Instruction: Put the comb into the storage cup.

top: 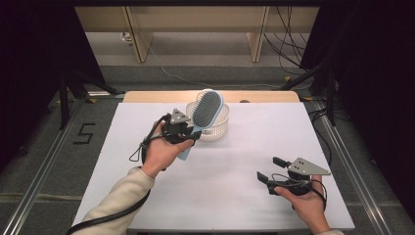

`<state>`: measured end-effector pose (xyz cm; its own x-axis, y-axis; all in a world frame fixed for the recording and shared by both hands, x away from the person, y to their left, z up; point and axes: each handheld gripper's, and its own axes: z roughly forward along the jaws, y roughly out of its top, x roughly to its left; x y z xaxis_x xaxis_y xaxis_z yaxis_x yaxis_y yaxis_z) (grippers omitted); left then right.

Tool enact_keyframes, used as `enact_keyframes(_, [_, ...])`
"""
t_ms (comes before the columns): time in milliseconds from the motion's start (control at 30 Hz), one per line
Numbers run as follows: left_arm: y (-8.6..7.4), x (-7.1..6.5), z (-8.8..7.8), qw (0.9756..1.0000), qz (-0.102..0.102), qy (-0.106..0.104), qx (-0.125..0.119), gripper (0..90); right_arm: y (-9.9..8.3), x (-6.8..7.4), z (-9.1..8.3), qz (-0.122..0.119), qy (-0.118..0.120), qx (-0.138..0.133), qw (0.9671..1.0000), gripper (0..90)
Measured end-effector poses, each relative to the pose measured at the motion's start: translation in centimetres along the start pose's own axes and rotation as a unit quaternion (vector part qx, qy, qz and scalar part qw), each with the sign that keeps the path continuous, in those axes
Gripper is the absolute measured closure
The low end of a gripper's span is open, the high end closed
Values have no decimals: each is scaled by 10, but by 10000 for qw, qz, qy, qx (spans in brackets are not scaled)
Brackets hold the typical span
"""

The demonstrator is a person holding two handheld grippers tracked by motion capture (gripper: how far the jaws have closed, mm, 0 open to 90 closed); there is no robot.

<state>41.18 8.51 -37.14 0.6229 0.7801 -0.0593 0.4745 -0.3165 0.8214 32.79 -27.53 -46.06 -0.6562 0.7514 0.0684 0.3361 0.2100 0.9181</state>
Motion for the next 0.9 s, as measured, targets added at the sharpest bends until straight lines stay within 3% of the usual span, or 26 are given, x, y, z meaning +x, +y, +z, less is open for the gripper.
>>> enact_keyframes(900, [15, 0, -2, 9998, 7, 53, -166, 696, 0, 0, 0, 7, -5, 0, 10000, 178])
